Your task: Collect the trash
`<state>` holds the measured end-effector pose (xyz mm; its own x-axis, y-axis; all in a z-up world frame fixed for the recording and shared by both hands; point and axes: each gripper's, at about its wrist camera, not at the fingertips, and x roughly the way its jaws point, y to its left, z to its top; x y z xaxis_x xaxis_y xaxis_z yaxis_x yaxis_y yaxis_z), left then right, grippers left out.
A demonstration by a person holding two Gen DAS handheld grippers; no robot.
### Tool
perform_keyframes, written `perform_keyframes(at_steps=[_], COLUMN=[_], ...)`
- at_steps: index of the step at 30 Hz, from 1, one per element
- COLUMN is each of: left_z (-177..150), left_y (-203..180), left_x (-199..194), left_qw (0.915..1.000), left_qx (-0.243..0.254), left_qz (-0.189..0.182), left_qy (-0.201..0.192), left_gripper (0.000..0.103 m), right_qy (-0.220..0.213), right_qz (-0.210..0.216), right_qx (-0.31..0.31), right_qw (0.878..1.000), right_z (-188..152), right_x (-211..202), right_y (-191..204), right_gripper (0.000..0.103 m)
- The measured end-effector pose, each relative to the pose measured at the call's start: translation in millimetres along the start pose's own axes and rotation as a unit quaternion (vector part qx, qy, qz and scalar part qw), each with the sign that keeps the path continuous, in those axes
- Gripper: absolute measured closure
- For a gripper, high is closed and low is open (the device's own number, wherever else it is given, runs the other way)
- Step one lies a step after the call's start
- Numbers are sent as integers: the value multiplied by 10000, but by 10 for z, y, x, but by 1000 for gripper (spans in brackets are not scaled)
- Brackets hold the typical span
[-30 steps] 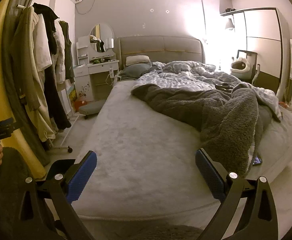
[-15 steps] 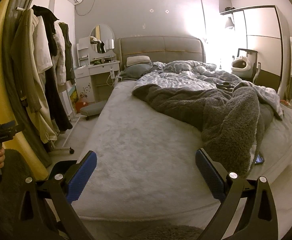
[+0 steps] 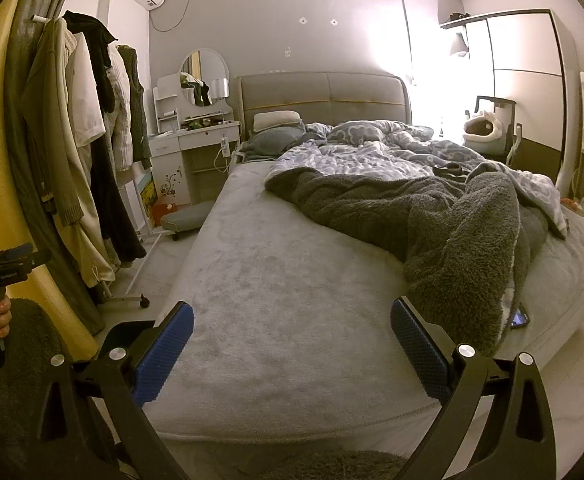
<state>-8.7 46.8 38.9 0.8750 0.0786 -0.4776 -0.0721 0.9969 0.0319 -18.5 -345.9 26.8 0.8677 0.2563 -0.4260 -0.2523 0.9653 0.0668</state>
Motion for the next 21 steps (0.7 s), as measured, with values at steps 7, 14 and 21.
perform_keyframes(at_steps=[7, 14, 21], left_z=[4, 1, 4], left_y=[1, 2, 3], left_x=[1, 2, 2], left_qw=[10000, 10000, 10000], left_qx=[14, 5, 8], left_qz=[1, 0, -5], left_qy=[7, 8, 11], left_gripper=[3, 3, 3], right_qy=[2, 1, 1], right_qz=[-3, -6, -10], right_qx=[1, 5, 7], right_qw=[10000, 10000, 10000], right_z=[-2, -9, -13], right_x=[2, 5, 4], right_y=[4, 3, 14], right_gripper=[3, 3, 3])
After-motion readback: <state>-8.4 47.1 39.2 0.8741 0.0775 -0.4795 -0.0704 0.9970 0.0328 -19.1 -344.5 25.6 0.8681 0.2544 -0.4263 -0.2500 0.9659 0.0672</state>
